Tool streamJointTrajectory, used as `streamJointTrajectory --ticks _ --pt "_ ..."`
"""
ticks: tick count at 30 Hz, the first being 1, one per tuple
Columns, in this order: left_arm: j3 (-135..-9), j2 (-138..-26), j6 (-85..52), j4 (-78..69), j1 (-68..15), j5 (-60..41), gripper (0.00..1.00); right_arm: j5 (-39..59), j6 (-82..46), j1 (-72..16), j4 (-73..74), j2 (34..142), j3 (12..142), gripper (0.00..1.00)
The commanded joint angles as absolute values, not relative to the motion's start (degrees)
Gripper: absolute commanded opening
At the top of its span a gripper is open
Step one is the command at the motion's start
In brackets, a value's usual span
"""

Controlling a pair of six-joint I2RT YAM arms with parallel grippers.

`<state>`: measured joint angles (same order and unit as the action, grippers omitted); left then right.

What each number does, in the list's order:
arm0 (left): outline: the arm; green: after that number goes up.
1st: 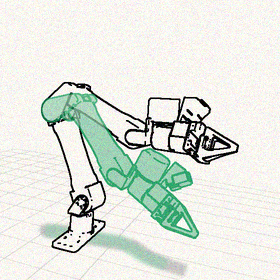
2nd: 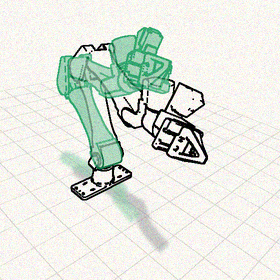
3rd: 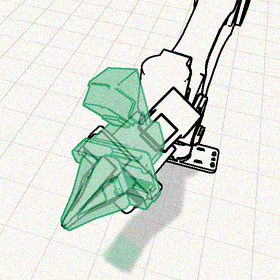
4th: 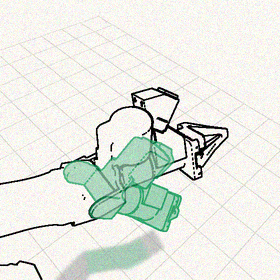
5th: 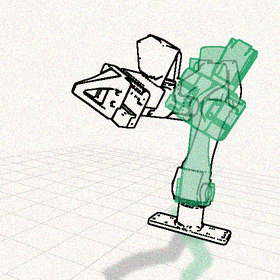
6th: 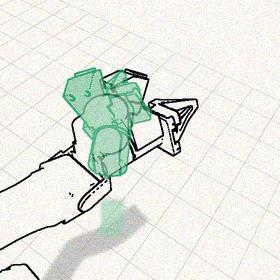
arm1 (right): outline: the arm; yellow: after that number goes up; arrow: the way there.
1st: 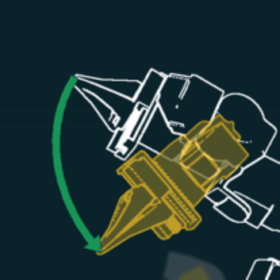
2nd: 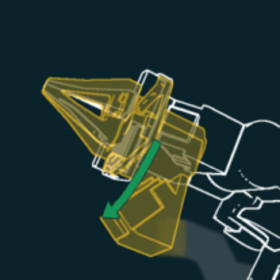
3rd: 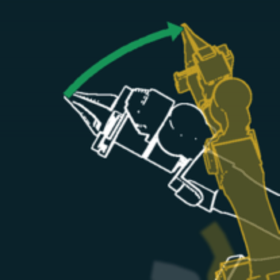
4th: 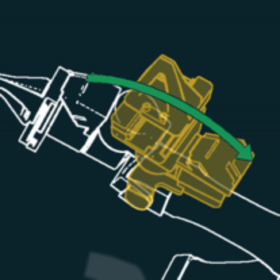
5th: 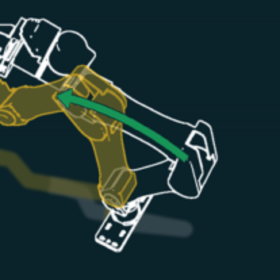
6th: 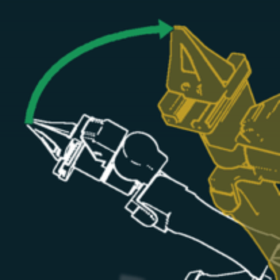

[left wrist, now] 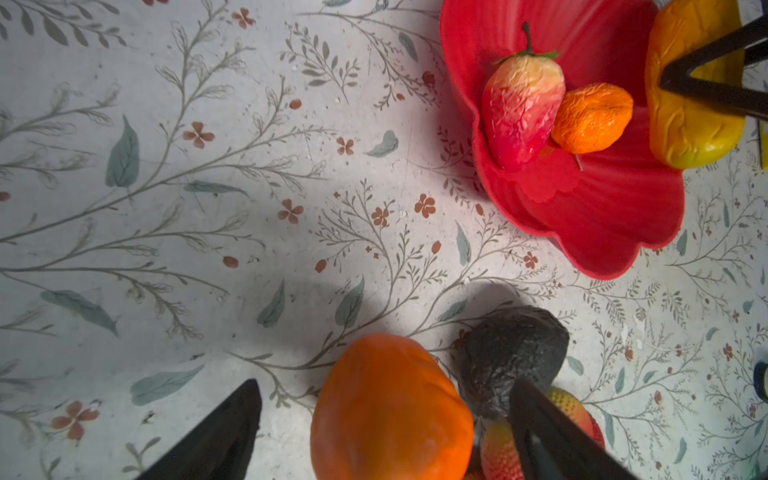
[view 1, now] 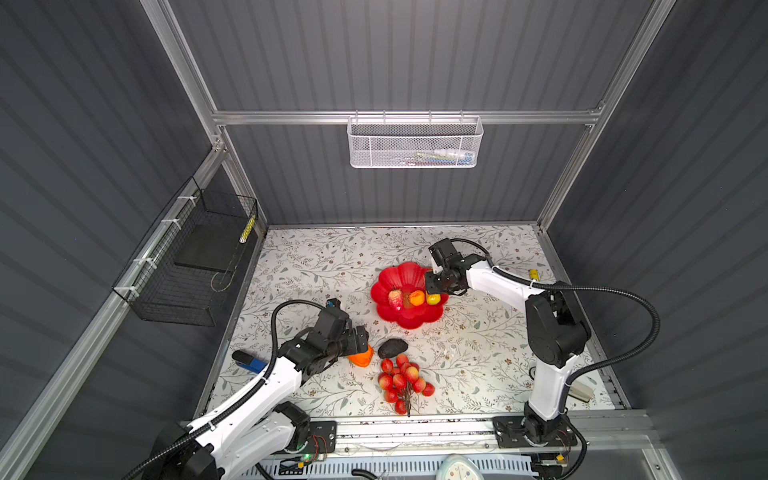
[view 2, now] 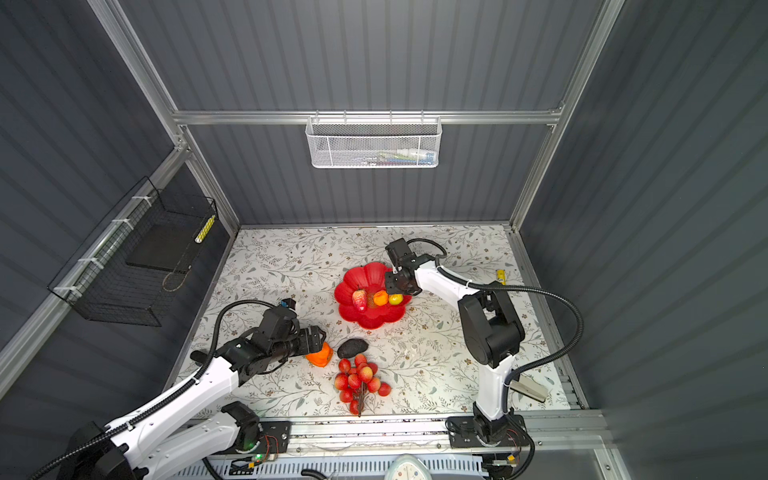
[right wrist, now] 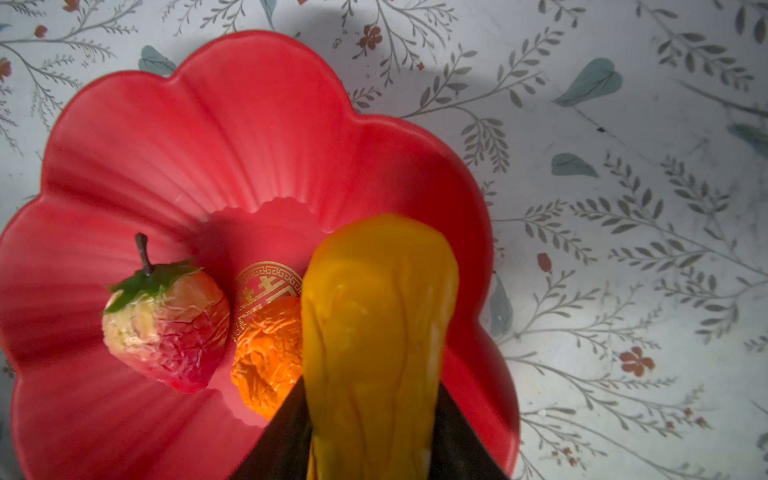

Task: Place and organize the fake fruits in the fruit bowl
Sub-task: 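Grasp the yellow squash with the right gripper and place it in the bowl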

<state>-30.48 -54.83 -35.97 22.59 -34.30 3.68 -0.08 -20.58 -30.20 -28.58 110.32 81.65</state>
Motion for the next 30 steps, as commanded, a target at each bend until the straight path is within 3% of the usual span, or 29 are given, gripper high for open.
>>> streamJointTrajectory --ticks 1,5,16,19,23,25,28,29,30 --pt "-28.3 -55.4 -37.1 20.4 -34.4 1.1 0.93 1.0 -20.5 -30.3 -30.5 111.7 83.7 0.48" --pt "-26.9 -55.7 -37.5 19.6 -34.6 0.8 0.92 1.4 -20.6 -30.5 -30.5 111.4 84.3 0.61" --pt "-25.6 -61.9 -36.7 14.3 -34.7 -1.1 0.77 2.1 -21.5 -30.4 -27.5 100.8 82.5 0.73" --pt "-25.9 -63.6 -36.4 13.9 -34.7 -0.7 0.68 2.1 -22.1 -30.4 -25.9 96.2 80.1 0.74" --pt "-26.7 -62.1 -36.6 15.2 -34.7 -0.1 0.44 1.1 -23.1 -30.2 -23.9 90.3 76.4 0.76" --pt "-27.6 -59.6 -36.5 17.0 -34.7 0.8 0.38 0.2 -23.3 -30.0 -23.3 88.0 75.0 0.77" --pt "-29.2 -56.1 -36.1 19.3 -34.7 1.8 0.38 0.3 -23.8 -29.5 -22.6 85.4 72.7 0.78" --pt "-29.9 -55.5 -35.9 19.6 -34.7 1.7 0.43 0.3 -23.9 -29.2 -22.6 84.9 72.1 0.79" --pt "-30.6 -55.4 -35.7 20.6 -34.7 1.8 0.55 0.2 -23.9 -29.1 -22.5 84.4 71.7 0.79"
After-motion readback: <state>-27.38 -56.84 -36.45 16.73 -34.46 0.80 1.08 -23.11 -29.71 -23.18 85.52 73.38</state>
